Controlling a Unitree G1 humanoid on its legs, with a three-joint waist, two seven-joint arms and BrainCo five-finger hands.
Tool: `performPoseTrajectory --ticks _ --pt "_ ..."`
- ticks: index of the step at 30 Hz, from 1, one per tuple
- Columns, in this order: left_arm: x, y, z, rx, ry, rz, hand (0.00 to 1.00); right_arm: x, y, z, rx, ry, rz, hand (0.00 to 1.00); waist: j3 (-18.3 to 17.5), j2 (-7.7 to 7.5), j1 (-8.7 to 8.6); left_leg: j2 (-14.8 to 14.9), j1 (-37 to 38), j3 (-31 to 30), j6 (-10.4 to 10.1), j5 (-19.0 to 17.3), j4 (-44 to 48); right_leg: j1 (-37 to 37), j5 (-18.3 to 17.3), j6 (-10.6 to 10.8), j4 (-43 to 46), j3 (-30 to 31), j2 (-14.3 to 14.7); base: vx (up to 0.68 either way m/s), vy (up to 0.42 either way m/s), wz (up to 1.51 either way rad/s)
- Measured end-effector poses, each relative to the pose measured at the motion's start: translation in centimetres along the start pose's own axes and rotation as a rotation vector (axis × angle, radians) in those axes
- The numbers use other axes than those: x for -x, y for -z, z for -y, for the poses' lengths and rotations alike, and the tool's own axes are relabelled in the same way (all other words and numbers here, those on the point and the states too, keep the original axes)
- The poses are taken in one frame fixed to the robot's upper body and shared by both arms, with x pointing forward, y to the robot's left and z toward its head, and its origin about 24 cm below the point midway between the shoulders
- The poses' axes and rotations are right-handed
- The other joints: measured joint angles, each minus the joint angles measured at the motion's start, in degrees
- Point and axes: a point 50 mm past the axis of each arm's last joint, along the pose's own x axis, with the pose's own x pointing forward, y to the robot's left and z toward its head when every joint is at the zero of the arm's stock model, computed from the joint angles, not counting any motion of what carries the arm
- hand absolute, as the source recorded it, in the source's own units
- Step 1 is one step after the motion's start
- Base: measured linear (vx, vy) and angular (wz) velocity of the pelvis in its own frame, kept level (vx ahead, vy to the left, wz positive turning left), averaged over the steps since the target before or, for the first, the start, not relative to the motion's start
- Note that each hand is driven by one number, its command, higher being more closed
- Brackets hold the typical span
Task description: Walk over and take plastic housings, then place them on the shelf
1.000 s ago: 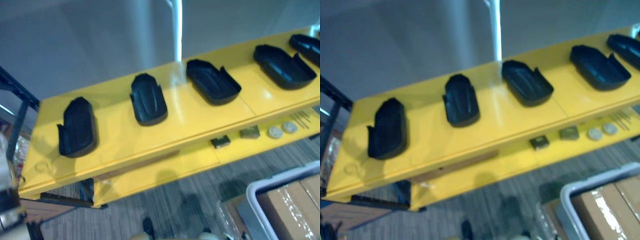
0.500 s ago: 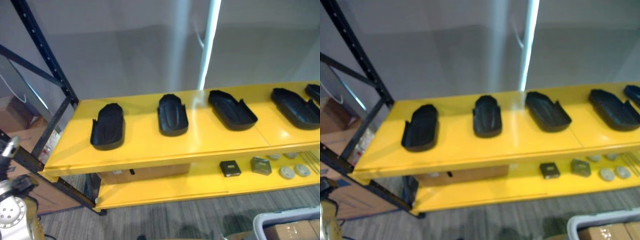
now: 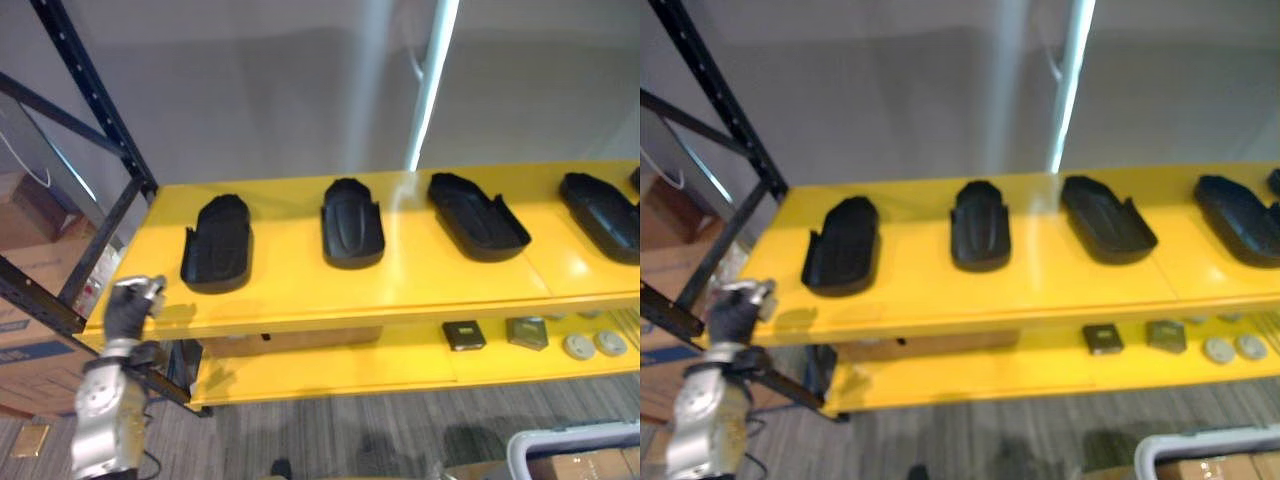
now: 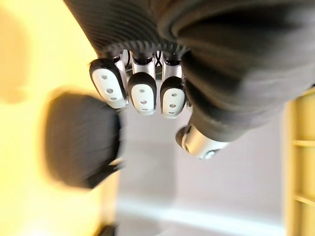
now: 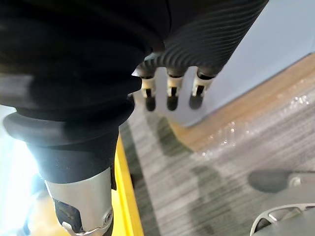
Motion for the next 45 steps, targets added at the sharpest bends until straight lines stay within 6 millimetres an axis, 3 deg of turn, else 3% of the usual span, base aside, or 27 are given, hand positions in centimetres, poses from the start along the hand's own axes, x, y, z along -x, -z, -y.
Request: performPoseTrajectory --ticks 3,8,16,30,45 --pt "0.1 1.4 0.4 0.014 0.004 -0.066 1.0 -0.2 -0.8 -0.7 0.007 -0.022 0.024 0.0 0.65 -1.05 -0.49 -0.02 -0.02 0.0 -0.16 -0.18 0.01 -0.05 -0.19 -0.3 0.02 -0.01 0.01 0.0 0.0 0.0" --pt "-0.3 2.4 1.3 0.019 0.012 -0.116 1.0 -0.5 -2.0 -1.4 0.02 -0.046 0.053 0.0 0.96 -1.12 -1.01 -0.09 -0.04 0.01 -0.16 -0.39 0.01 -0.07 -0.29 -0.45 0.03 0.0 0.01 0.0 0.0 0.0" --pt "-1.9 2.1 3.3 0.003 0.021 -0.092 1.0 -0.8 -3.1 -1.8 0.034 -0.06 0.081 0.0 2.57 -1.19 -1.35 0.04 0.03 0.24 -0.24 -0.47 0.01 -0.15 -0.29 -0.45 0.02 0.14 0.06 0.0 0.0 0.0" --pt "-4.2 1.8 2.9 -0.004 -0.107 -0.068 1.0 -0.9 -3.6 -2.6 0.072 -0.096 0.085 0.0 2.71 -1.63 -4.16 0.3 0.28 2.09 -0.23 -0.8 0.03 -1.05 0.03 0.02 0.03 1.94 0.02 0.0 -0.004 -0.06" --pt "-4.9 1.7 2.0 -0.06 -0.218 -0.053 1.0 -0.8 -3.5 -3.0 0.096 -0.123 0.082 0.0 2.8 -2.32 -4.44 0.48 1.24 3.34 -0.27 -1.18 0.02 -0.83 0.09 0.11 0.01 3.2 0.01 0.0 -0.002 -0.05"
